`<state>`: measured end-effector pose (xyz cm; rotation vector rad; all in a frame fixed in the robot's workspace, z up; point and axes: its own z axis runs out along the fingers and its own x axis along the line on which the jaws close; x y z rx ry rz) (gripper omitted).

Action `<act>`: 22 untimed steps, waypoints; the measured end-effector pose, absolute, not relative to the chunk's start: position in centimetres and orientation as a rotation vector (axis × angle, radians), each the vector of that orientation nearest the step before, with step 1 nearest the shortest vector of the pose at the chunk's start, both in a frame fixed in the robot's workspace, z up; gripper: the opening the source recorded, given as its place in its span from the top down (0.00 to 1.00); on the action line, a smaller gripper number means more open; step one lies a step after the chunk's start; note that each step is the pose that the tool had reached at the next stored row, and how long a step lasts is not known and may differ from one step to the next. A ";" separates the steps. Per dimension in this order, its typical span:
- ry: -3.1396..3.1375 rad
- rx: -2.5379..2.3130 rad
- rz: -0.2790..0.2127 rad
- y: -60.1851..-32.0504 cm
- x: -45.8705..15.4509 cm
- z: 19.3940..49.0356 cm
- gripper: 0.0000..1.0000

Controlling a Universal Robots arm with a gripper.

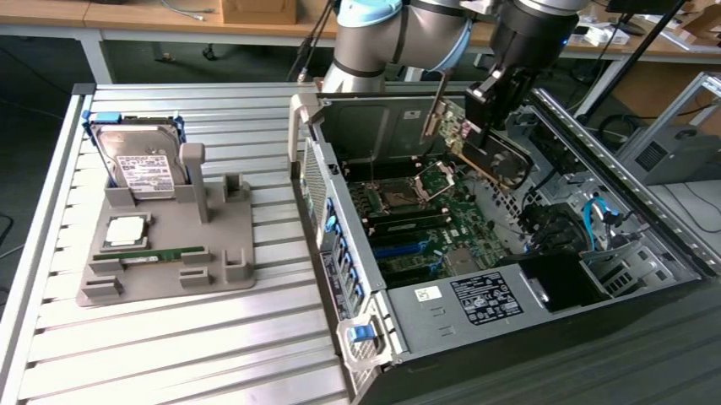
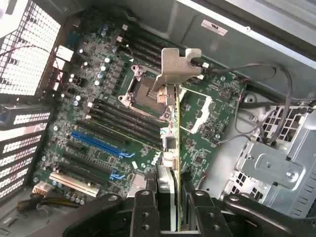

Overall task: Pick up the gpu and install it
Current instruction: 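Insert the gpu into the slot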

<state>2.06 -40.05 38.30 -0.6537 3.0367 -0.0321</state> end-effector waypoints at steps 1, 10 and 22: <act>3.034 -0.664 -0.032 -40.1 2.1 38.3 0.70; 3.010 -0.766 -0.030 -40.1 2.1 38.3 0.70; 2.975 -0.889 -0.028 -40.1 2.1 38.3 0.70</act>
